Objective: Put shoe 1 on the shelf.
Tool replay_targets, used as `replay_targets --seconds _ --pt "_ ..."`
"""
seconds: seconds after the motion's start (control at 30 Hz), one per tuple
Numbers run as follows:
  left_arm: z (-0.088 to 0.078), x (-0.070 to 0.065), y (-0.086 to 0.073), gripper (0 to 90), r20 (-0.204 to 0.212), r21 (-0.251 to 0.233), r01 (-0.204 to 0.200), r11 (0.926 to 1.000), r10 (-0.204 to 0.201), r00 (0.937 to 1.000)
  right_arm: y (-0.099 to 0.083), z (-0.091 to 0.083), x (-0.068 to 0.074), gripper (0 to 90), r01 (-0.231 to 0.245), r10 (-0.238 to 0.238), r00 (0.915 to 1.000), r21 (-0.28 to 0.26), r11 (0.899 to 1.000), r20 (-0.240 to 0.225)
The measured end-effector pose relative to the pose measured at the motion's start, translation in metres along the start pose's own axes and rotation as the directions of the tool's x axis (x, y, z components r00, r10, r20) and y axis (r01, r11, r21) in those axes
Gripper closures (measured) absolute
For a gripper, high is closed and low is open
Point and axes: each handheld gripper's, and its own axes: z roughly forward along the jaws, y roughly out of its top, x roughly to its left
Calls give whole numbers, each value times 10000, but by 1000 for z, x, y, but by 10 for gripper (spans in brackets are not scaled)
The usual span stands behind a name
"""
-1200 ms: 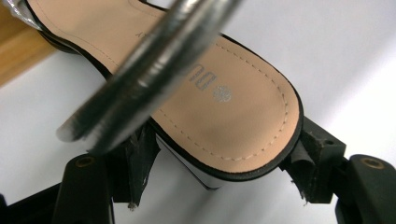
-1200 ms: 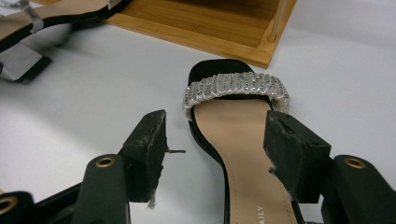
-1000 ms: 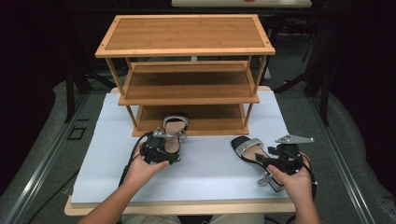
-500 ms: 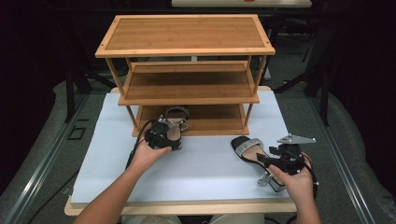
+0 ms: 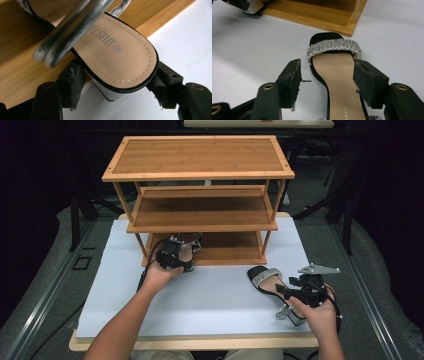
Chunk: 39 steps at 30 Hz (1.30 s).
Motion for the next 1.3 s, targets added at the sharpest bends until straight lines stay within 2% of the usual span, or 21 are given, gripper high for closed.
replay_targets --seconds 0.23,0.37,0.43,0.47,0.57,0.63,0.67,0.7,0.73,0.77,0.8,0.9,1.0,1.1,1.13,1.17,1.2,1.27,1.3 --pt "3 -1 -1 336 -93 -45 41 10000 -42 9999 0 2 1 390 68 -68 10000 29 10000 -16" --pt "4 0 -7 333 -38 -157 380 9992 -381 9993 0 2 2 389 91 -91 9999 36 10000 -75" --pt "3 -3 -10 334 -159 -75 373 9993 -374 9992 0 2 1 390 107 -107 9999 42 9999 -39" --pt "1 -4 -13 334 -40 84 383 9992 -383 9993 0 2 2 389 102 -101 9999 72 9999 -23" --pt "-11 -7 -26 334 136 87 682 9976 -683 9976 1 3 2 390 310 -312 9995 189 9993 103" --pt "-22 -8 -38 343 461 -63 983 9951 -980 9941 2 2 2 389 309 -309 9995 222 9993 12" --pt "-28 -8 -44 350 589 -82 1114 9937 -1107 9921 3 2 4 390 353 -358 9991 230 9991 225" --pt "-33 -9 -50 358 714 -170 1230 9923 -1215 9900 4 0 5 390 380 -385 9991 223 9990 202" --pt "-40 -10 -58 377 844 -157 1252 9920 -1235 9888 5 0 6 390 394 -393 9992 228 9990 -15" --pt "-45 -11 -65 392 856 -127 1195 9928 -1180 9893 7 -1 9 392 591 -597 9979 227 9980 258" --pt "-51 -14 -71 393 900 -168 1205 9926 -1185 9889 8 -2 12 392 755 -767 9967 438 9962 270" --pt "-65 -15 -89 403 771 -233 912 9956 -891 9930 10 -2 16 392 1223 -1268 9912 1027 9872 383" --pt "-77 -12 -108 402 544 -306 582 9978 -565 9969 15 -3 15 392 1401 -1451 9890 1334 9811 285" --pt "-84 -8 -122 375 225 -251 349 9991 -343 9992 23 -3 9 392 1564 -1627 9864 1717 9726 233" --pt "-86 -5 -129 375 208 -247 397 9989 -392 9990 25 -3 9 392 1615 -1725 9840 1867 9690 438" --pt "-87 -3 -135 375 323 -241 341 9991 -333 9989 28 -1 6 392 1708 -1779 9839 2014 9645 176" --pt "-88 -2 -141 376 380 -242 324 9992 -315 9988 30 0 6 392 1696 -1804 9831 2203 9606 301" --pt "-89 -2 -150 377 185 -101 272 9996 -270 9995 33 3 6 392 1749 -1851 9825 2422 9543 197" --pt "-89 -2 -152 378 88 10 266 9996 -266 9996 35 5 7 392 1817 -1909 9816 2639 9473 95"
